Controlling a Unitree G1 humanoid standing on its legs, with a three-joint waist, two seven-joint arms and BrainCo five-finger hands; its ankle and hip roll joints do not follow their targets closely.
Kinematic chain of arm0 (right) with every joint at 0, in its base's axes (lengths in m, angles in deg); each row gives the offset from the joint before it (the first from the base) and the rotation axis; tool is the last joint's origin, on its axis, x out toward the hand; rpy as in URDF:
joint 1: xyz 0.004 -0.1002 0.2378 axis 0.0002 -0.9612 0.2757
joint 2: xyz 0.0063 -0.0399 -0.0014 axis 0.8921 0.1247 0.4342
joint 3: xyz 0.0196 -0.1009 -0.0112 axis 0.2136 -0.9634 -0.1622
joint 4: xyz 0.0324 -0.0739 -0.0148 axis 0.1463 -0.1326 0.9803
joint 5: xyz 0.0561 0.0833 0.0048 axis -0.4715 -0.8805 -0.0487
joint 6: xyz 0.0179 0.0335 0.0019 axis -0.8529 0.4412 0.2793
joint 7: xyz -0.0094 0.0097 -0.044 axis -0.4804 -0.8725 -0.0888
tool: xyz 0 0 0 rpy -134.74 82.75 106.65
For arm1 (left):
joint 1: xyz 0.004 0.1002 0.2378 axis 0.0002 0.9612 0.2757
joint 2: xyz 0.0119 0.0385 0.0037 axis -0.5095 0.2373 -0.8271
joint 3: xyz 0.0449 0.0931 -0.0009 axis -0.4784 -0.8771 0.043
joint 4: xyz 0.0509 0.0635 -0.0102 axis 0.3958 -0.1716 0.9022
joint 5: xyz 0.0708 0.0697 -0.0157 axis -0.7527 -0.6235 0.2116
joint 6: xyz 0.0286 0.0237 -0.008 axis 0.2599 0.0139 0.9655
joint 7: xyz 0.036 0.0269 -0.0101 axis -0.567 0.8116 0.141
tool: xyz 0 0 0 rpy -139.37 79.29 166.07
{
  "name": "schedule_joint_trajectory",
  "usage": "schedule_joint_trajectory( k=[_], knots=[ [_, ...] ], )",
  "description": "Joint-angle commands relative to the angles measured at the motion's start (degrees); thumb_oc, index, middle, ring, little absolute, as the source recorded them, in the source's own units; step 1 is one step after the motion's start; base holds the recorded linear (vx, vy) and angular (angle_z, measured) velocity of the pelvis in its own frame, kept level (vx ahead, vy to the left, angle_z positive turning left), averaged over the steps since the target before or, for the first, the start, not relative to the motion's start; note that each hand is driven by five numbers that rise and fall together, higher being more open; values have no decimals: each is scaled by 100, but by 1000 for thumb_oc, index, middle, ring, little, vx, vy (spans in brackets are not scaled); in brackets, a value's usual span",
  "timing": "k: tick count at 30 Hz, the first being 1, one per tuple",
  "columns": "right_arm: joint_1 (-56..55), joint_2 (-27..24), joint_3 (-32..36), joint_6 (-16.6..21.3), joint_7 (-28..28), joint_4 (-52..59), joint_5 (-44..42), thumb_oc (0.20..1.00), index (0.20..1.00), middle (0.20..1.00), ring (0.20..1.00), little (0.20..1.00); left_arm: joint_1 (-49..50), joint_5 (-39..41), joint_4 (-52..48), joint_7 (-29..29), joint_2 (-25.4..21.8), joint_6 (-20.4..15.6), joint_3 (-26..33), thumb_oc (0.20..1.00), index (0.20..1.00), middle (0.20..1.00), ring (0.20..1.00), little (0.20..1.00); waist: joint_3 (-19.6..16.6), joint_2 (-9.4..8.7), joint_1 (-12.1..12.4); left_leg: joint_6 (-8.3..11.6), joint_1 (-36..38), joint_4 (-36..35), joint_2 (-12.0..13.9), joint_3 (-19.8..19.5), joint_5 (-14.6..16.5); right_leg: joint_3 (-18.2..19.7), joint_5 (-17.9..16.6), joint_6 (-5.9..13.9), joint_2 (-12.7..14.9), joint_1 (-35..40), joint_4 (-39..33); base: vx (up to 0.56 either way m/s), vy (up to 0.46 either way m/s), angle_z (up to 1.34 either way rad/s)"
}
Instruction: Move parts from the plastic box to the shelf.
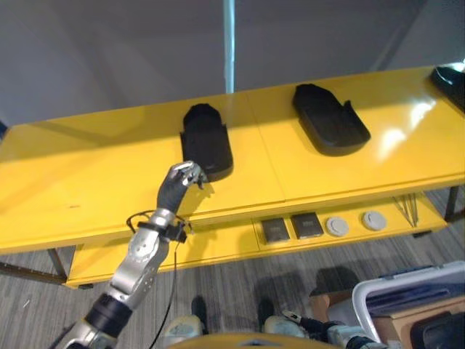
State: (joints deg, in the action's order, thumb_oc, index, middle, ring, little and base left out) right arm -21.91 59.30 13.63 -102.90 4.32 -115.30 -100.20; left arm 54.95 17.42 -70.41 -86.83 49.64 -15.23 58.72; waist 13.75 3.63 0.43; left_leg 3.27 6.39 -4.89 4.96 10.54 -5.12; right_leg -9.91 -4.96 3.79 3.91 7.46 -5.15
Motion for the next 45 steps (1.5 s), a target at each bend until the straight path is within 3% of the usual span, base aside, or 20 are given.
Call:
schedule_joint_trajectory(
  k=[1,3,6,9,10,12,17,18,20,26,29,31,32,35,36,37,39,40,44,45],
  knots=[
    [154,126,-94,-99,-126,-487,-98,1000,1000,1000,1000,1000,-113,-495,-367,-166,-207,-909,-140,1000,1000,1000,1000,1000,-247,-215,96,7,-55,147,-21,-59,780,-267,913,-109,30,351,32,-128,-70,23],
    [239,138,-115,-125,-51,-616,-86,1000,1000,1000,1000,1000,57,-1223,-400,-878,-347,-1179,-156,1000,1000,1000,1000,1000,-300,-239,201,41,9,105,13,-116,764,-321,906,-118,-7,378,15,-122,-82,14],
    [248,146,-166,-76,-36,-699,-89,1000,1000,1000,1000,1000,213,-1636,-250,-1505,-513,-1237,-97,1000,1000,1000,1000,1000,-322,-254,273,114,-28,97,73,-145,697,-354,942,-153,-68,386,15,-75,-52,11],
    [237,98,-185,-148,22,-739,97,1000,1000,1000,1000,1000,325,-1695,-26,-1460,-577,-1403,-81,1000,1000,1000,1000,1000,-300,-290,319,156,-156,276,56,-274,742,-304,936,-178,-109,318,15,-84,-41,17],
    [244,73,-230,-98,-69,-831,3,1000,1000,1000,1000,1000,435,-1611,1,-1321,-596,-1622,-104,1000,1000,1000,1000,1000,-290,-326,397,142,-249,496,-9,-512,852,-203,887,-163,-77,222,15,-76,-11,4],
    [274,55,-229,-136,-120,-838,-90,1000,1000,1000,1000,1000,489,-1695,-47,-1302,-590,-1698,-131,1000,1000,1000,1000,1000,-275,-356,440,133,-298,617,-31,-712,900,-83,852,-155,-64,176,15,-39,12,-6],
    [422,-31,-203,-93,-203,-910,-212,1000,1000,1000,1000,1000,571,-1955,-82,-1427,-610,-1678,-238,1000,1000,1000,1000,1000,-247,-504,545,-7,-393,736,-213,-1796,948,751,668,-68,-65,41,15,-29,136,-83],
    [421,-33,-200,-94,-194,-903,-202,1000,1000,1000,1000,1000,563,-1965,-78,-1435,-611,-1680,-242,1000,1000,1000,1000,1000,-245,-504,542,-12,-386,729,-216,-1796,949,771,665,-65,-65,42,15,-86,330,-188],
    [306,-49,-9,36,-321,-741,-553,1000,1000,1000,1000,1000,287,-1982,19,-1225,-617,-1557,-401,1000,1000,1000,1000,1000,-229,-450,257,-140,-208,489,-274,-1621,998,1025,662,44,17,-23,153,-97,462,-131],
    [-49,-33,331,362,-407,-323,-1069,1000,1000,1000,1000,1000,-91,-2031,114,-1136,-767,-1499,-479,1000,1000,1000,1000,1000,-71,-480,-94,-454,-55,248,-550,-1481,1112,1310,446,340,186,-535,567,-126,275,-36],
    [-277,5,528,302,-366,-332,-1047,1000,1000,1000,1000,1000,-295,-2048,347,-1255,-796,-1422,-473,1000,1000,1000,1000,1000,31,-538,-235,-513,72,67,-625,-1142,1108,1009,87,526,331,-920,624,-164,139,-53],
    [-353,90,620,152,-205,-422,-722,1000,1000,1000,1000,1000,-361,-2058,535,-1362,-793,-1367,-452,1000,1000,1000,1000,1000,51,-522,-244,-524,156,37,-538,-768,1137,726,65,614,392,-981,741,-106,27,-112],
    [-362,106,616,156,-187,-438,-657,1000,1000,1000,1000,1000,-369,-2050,561,-1394,-793,-1368,-451,1000,1000,1000,1000,1000,52,-517,-240,-529,151,41,-521,-711,1134,685,80,616,403,-992,780,-117,-35,-130],
    [-376,271,584,176,-223,-651,-618,1000,1000,1000,1000,1000,-491,-2165,644,-1700,-765,-1241,-403,1000,1000,1000,1000,1000,76,-494,-116,-603,7,221,-339,-59,1184,82,268,569,554,-1047,1100,-177,-139,-109],
    [-402,320,571,207,-213,-687,-495,1000,1000,1000,1000,1000,-504,-2159,725,-1888,-716,-1185,-362,1000,1000,1000,1000,1000,85,-511,-52,-583,-31,321,-259,252,1247,-294,308,548,648,-1025,1071,-84,-130,-124],
    [-402,320,573,209,-212,-688,-492,1000,1000,1000,1000,1000,-507,-2163,731,-1893,-714,-1189,-367,1000,1000,1000,1000,1000,86,-510,-44,-582,-29,326,-258,260,1251,-287,307,548,646,-1026,1070,-55,-190,-142],
    [-467,326,566,296,-218,-690,-387,1000,1000,1000,1000,1000,-490,-2234,796,-2051,-605,-1083,-283,1000,1000,1000,1000,1000,91,-517,8,-496,49,345,-135,587,1278,-666,350,519,695,-822,837,83,-299,-111],
    [-544,300,652,415,-288,-689,-457,1000,1000,1000,1000,1000,-428,-2198,870,-2176,-451,-807,-259,1000,1000,1000,1000,1000,38,-542,-63,-363,126,481,-34,655,1332,-614,371,426,605,-585,472,168,-353,-110],
    [-519,215,746,741,-463,-564,-624,1000,1000,1000,1000,1000,-295,-2054,1034,-2385,-323,-577,-295,1000,1000,1000,1000,1000,34,-601,-182,-314,46,1281,110,725,1670,-524,452,233,552,-533,477,131,-271,-44],
    [-504,187,755,813,-529,-501,-626,1000,1000,1000,1000,1000,-276,-2119,1096,-2414,-290,-580,-301,1000,1000,1000,1000,1000,67,-610,-182,-271,-59,1618,181,707,1589,-514,466,167,528,-507,481,45,-231,-49]
  ],
)
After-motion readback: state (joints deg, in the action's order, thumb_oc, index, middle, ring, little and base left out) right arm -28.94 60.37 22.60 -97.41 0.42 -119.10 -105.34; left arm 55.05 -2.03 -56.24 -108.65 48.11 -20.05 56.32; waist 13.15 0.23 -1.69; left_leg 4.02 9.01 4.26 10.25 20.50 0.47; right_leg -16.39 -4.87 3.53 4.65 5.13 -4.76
